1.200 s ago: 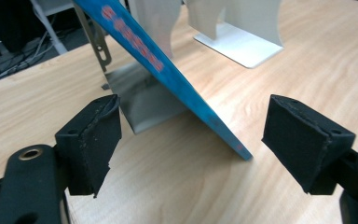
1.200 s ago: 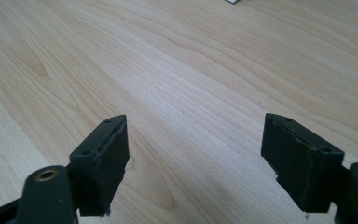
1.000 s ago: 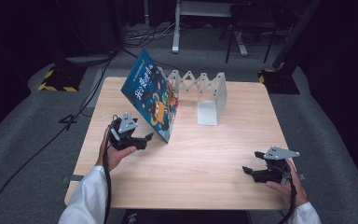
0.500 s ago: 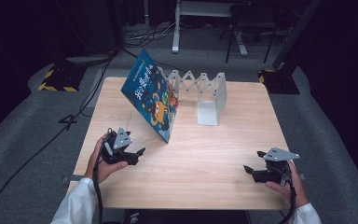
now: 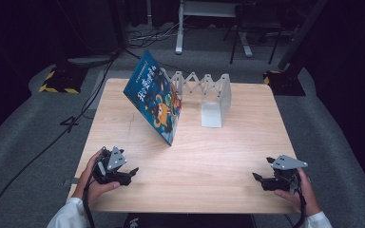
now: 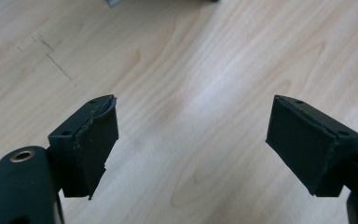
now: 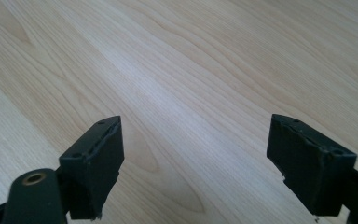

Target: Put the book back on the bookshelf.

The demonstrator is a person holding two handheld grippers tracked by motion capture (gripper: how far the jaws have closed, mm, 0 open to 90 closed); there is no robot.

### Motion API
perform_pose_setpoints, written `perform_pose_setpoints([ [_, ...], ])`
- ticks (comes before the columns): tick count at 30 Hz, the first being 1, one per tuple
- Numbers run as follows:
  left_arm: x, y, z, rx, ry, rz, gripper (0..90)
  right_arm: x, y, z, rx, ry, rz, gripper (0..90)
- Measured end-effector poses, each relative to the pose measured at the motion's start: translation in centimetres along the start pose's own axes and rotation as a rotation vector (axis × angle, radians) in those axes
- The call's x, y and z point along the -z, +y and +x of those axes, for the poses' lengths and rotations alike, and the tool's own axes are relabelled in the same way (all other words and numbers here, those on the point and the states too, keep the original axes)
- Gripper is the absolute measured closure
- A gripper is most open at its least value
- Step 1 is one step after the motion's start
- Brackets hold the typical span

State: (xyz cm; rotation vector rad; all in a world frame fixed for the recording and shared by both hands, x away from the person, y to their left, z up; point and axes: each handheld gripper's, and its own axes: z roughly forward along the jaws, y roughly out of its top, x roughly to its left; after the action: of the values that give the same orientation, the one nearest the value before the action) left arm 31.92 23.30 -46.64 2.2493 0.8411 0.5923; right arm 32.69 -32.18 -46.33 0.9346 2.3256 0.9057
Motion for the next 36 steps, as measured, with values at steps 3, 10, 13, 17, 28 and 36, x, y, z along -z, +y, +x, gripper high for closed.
perform_pose_setpoints([
  [3, 0.1, -0.9, -0.1, 0.009, 0.008, 0.014, 16.6, 0.1, -0.6, -0.3, -0.012, 0.006, 0.015, 18.8],
  [10, 0.7, -2.7, -0.1, 0.007, 0.029, 0.041, 16.7, 0.4, -1.9, -0.9, -0.02, -0.014, 0.034, 18.7],
  [13, 0.6, -3.9, 0.1, -0.004, 0.044, 0.069, 16.7, 0.5, -2.9, -1.5, -0.043, -0.029, 0.042, 18.7],
  [17, 0.7, -5.0, 0.5, 0.025, 0.031, 0.085, 16.7, 0.6, -3.9, -2.0, -0.072, -0.035, 0.054, 18.7],
  [28, 0.9, -6.8, 1.8, 0.226, -0.049, 0.053, 16.6, 0.6, -6.1, -3.1, -0.174, -0.031, 0.045, 18.2],
  [36, 1.0, -6.8, 1.8, 0.221, -0.041, 0.053, 16.4, 0.4, -7.0, -3.6, -0.234, -0.003, 0.006, 16.6],
])
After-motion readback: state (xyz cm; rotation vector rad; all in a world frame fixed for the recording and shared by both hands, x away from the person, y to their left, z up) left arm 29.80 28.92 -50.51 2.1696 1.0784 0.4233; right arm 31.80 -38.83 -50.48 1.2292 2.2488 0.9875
